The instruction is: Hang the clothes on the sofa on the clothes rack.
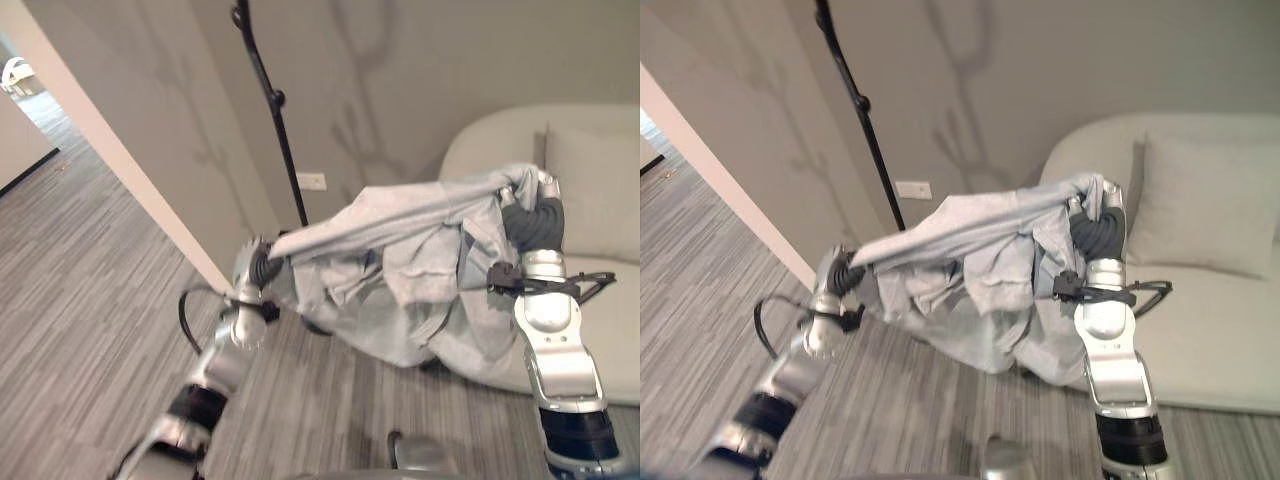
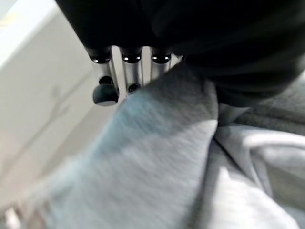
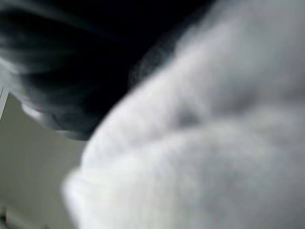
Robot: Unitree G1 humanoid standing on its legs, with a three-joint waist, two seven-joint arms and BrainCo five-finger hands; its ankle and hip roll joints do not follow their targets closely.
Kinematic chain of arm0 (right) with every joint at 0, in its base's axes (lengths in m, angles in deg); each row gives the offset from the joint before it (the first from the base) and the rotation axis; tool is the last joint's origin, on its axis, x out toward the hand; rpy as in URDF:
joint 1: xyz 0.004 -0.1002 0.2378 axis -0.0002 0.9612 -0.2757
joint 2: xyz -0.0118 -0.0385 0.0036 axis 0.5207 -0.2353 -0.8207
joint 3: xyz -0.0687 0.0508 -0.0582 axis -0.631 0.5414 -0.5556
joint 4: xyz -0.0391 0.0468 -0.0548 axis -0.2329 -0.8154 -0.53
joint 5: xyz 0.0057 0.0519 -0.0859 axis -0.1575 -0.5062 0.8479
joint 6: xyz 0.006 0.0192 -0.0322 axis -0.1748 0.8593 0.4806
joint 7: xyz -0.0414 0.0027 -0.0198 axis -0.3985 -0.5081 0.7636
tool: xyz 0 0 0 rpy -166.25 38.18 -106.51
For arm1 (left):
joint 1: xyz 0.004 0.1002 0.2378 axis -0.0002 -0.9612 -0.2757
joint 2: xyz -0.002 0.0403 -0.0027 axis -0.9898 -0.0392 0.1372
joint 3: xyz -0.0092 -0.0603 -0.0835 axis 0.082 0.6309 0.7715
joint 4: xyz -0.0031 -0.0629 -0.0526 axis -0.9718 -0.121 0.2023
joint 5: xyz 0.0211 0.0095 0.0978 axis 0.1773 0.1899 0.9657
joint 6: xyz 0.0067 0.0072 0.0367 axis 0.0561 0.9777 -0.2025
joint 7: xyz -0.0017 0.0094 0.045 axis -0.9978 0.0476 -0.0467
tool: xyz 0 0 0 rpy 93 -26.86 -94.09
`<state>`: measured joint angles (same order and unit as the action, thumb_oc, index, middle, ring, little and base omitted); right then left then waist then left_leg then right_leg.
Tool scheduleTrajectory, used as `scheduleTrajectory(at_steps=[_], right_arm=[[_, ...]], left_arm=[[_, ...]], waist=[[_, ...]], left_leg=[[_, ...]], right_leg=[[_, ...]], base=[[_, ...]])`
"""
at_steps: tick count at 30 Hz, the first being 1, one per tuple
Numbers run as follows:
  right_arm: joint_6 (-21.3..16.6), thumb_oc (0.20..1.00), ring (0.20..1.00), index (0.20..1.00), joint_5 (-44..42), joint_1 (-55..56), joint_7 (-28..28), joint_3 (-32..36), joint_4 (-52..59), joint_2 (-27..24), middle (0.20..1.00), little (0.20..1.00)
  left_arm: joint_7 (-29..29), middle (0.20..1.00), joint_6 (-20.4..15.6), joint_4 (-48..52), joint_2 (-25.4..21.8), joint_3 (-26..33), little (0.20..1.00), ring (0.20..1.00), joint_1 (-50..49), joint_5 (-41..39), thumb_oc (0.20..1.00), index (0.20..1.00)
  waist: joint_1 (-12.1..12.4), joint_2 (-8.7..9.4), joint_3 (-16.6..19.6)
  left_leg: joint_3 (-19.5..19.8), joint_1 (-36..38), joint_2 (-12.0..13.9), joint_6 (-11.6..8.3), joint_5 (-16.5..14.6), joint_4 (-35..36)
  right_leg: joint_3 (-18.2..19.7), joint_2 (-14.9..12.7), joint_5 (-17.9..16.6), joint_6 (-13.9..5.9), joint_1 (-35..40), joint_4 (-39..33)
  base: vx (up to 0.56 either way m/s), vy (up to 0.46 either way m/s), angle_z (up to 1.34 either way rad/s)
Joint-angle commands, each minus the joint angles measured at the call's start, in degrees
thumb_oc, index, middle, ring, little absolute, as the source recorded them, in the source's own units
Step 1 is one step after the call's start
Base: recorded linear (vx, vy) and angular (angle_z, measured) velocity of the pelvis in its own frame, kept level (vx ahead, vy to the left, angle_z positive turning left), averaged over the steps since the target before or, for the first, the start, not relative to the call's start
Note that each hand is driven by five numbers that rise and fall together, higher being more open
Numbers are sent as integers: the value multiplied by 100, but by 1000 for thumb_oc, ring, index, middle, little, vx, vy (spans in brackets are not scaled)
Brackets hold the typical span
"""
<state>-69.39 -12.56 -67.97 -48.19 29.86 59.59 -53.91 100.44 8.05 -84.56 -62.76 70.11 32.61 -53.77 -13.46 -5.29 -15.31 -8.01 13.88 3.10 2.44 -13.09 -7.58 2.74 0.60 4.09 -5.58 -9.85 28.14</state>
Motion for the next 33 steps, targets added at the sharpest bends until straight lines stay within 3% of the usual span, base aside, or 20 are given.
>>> scheduleTrajectory(at_steps=[1, 4, 8, 9, 12, 13, 15, 16, 18, 19, 22, 24, 26, 29, 33], right_arm=[[-446, 200, 200, 200, 524, -1195, 301, 599, -227, 18, 200, 200], [-549, 200, 200, 200, 701, -1657, 325, 274, -476, -383, 200, 200], [-703, 200, 200, 200, 855, -2328, 378, -243, -919, -1120, 200, 200], [-693, 200, 200, 200, 932, -2493, 497, -292, -1036, -1377, 200, 200], [-581, 200, 200, 200, 1091, -2927, 714, -495, -1506, -1747, 200, 200], [-512, 200, 200, 200, 1095, -3186, 838, -505, -1729, -1856, 200, 200], [-461, 200, 200, 200, 1127, -3468, 984, -548, -2024, -2001, 200, 200], [-452, 200, 200, 200, 1101, -3783, 1085, -663, -2312, -2113, 200, 200], [-435, 200, 200, 200, 839, -4757, 1270, -1201, -3172, -2151, 200, 200], [-398, 200, 200, 200, 645, -5390, 1265, -1664, -3646, -2191, 200, 200], [-518, 200, 200, 200, -15, -6462, 1083, -2794, -4645, -2147, 200, 200], [-545, 200, 200, 200, -185, -6621, 980, -3150, -4952, -2101, 200, 200], [-566, 200, 200, 200, -231, -6400, 780, -3314, -5114, -1989, 200, 200], [-595, 200, 200, 200, 13, -5563, 576, -3014, -4794, -2023, 200, 200], [-600, 200, 200, 200, 368, -4336, 611, -2032, -3946, -2318, 200, 200]], left_arm=[[803, 200, 150, 272, -1313, 782, 200, 200, 794, 178, 200, 200], [945, 200, 231, 186, -1581, 693, 200, 200, 1281, 195, 200, 200], [1108, 200, 325, -15, -2109, 481, 200, 200, 1953, 237, 200, 200], [1173, 200, 408, -88, -2252, 491, 200, 200, 2043, 289, 200, 200], [1223, 200, 494, -113, -2464, 480, 200, 200, 2293, 403, 200, 200], [1257, 200, 515, -309, -2559, 375, 200, 200, 2461, 398, 200, 200], [1257, 200, 540, -565, -2735, 147, 200, 200, 2725, 406, 200, 200], [1198, 200, 585, -779, -2976, -159, 200, 200, 2991, 362, 200, 200], [1118, 200, 595, -1317, -3260, -858, 200, 200, 3715, 25, 200, 200], [1060, 200, 600, -1598, -3530, -1323, 200, 200, 4124, -38, 200, 200], [880, 200, 432, -2667, -3450, -2181, 200, 200, 4707, -525, 200, 200], [747, 200, 406, -2854, -3291, -2288, 200, 200, 4736, -674, 200, 200], [613, 200, 392, -2843, -3171, -2043, 200, 200, 4313, -688, 200, 200], [543, 200, 400, -2469, -3045, -1212, 200, 200, 3069, -525, 200, 200], [620, 200, 440, -1877, -2847, -50, 200, 200, 1558, -311, 200, 200]], waist=[[20, 304, -125], [61, 291, 55], [53, 291, 390], [67, 471, 472], [111, 738, 505], [160, 834, 439], [306, 860, 327], [452, 785, 299], [911, 787, 151], [1161, 735, 99], [1290, 770, 226], [1347, 790, 296], [1389, 793, 282], [1420, 762, 340], [1394, 732, 485]], left_leg=[[302, 810, 6, -499, 1220, 1258], [355, 919, 146, -441, 1285, 1258], [419, 973, 541, -377, 1669, 957], [253, 740, 721, -381, 1711, 344], [66, 491, 1088, -308, 1617, -844], [-22, 196, 1069, -370, 1503, -1216], [94, -214, 731, -455, 1174, -1057], [265, -518, 305, -503, 1034, -343], [493, -822, -178, -486, 1401, 990], [746, -789, -199, -430, 1360, 1258], [522, -795, -189, -465, 1555, 1258], [470, -863, -222, -456, 1573, 1258], [495, -870, -271, -455, 1573, 1258], [476, -897, -275, -457, 1572, 1258], [473, -973, -303, -451, 1499, 1258]], right_leg=[[-576, -333, -814, 414, 567, -2538], [-597, -296, -866, 319, 569, -2318], [-653, -290, -884, 260, 700, -2275], [-687, -486, -1032, 217, 924, -2421], [-787, -779, -1176, 236, 1461, -2618], [-825, -829, -1172, 252, 1822, -2697], [-749, -700, -1128, 271, 2210, -2880], [-595, -509, -1098, 279, 2383, -3012], [-304, -370, -1039, 333, 2525, -3146], [-203, -309, -911, 335, 2570, -3159], [-9, -334, -987, 371, 2508, -3152], [10, -409, -987, 375, 2435, -3129], [-28, -499, -958, 381, 2379, -3093], [-52, -584, -959, 360, 2324, -3074], [-60, -628, -891, 335, 2245, -3118]], base=[[147, -112, 82], [229, -151, 49], [270, -194, 10], [359, -253, 18], [380, -236, 44], [387, -207, 19], [316, -128, 21], [312, -66, 4], [272, -87, -57], [153, -35, -107], [136, 69, -179], [125, 111, -25], [110, 122, -12], [74, 73, 7], [43, 47, 42]])
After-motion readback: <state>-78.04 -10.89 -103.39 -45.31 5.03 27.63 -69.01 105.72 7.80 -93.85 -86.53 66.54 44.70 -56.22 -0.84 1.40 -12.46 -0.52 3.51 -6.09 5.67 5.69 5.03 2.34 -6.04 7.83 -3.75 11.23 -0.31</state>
